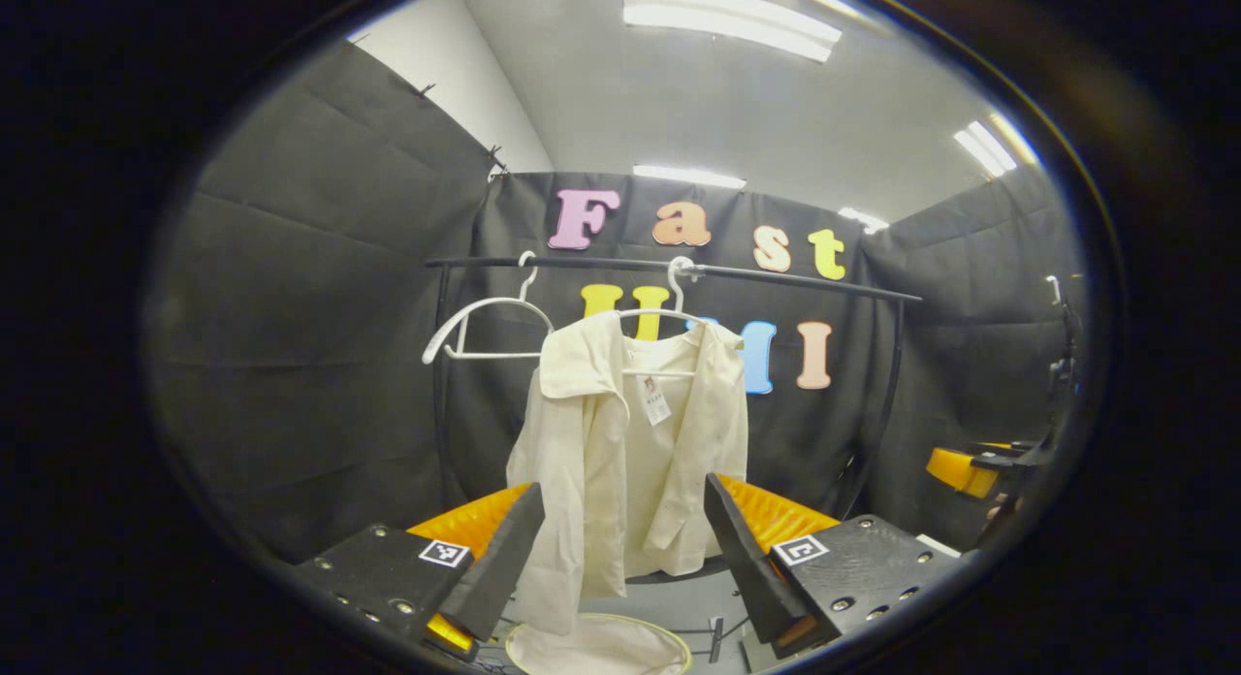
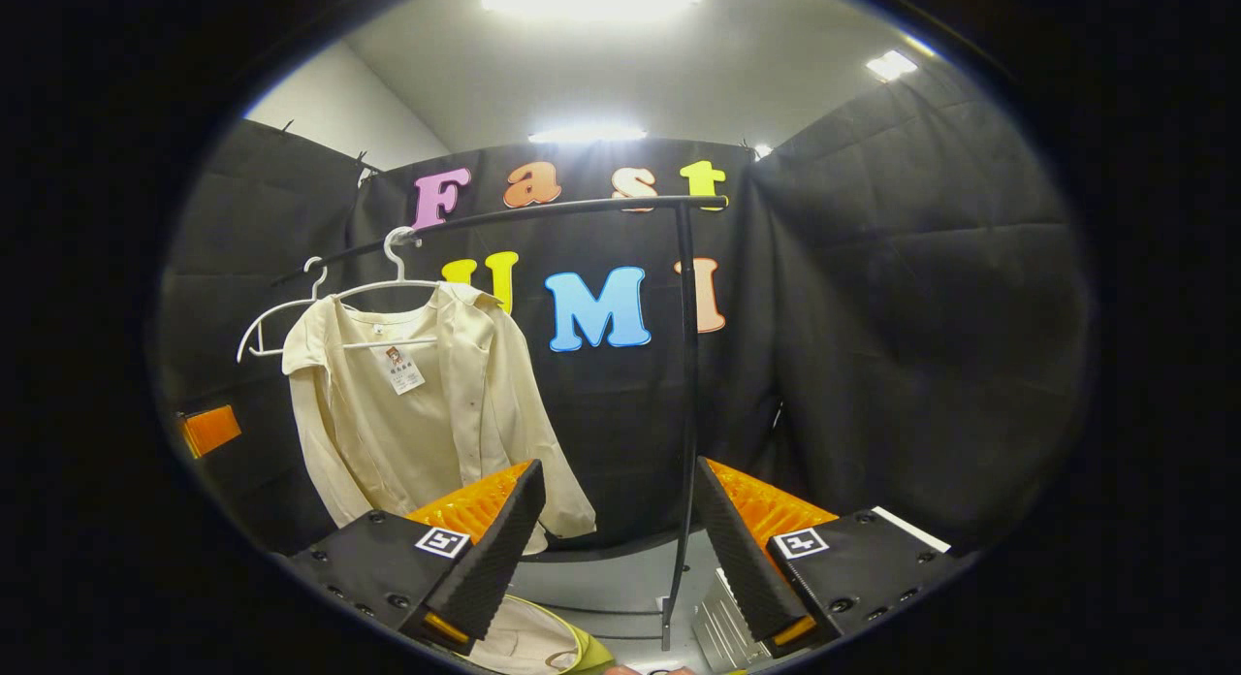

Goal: Grasp the clothes on the hanger with both hands and then place them into the laundry hamper below.

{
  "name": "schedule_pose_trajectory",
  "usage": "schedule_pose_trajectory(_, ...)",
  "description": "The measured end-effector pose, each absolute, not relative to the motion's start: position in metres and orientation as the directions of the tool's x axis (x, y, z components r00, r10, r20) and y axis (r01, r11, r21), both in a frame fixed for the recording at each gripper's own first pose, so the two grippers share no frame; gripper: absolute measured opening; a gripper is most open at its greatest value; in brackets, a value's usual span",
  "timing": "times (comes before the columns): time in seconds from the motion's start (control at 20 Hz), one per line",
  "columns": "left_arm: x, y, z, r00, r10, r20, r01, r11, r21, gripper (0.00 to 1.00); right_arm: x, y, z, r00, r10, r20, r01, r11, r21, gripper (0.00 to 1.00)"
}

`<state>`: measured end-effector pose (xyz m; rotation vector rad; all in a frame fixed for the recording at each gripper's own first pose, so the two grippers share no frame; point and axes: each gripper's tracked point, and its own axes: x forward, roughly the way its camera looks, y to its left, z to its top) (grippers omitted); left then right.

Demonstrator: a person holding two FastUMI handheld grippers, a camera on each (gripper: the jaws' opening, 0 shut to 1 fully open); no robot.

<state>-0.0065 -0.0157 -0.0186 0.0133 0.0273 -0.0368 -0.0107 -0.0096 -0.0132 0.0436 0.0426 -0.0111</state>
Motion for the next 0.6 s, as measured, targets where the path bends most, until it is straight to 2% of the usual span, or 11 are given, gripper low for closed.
schedule_pose_trajectory(0.6, 0.016, -0.019, -0.015, 0.998, -0.038, -0.042, 0.038, 0.999, -0.001, 0.97, 0.0, -0.007, -0.003, 1.0, -0.008, -0.021, 0.009, 1.0, 0.027, 0.96)
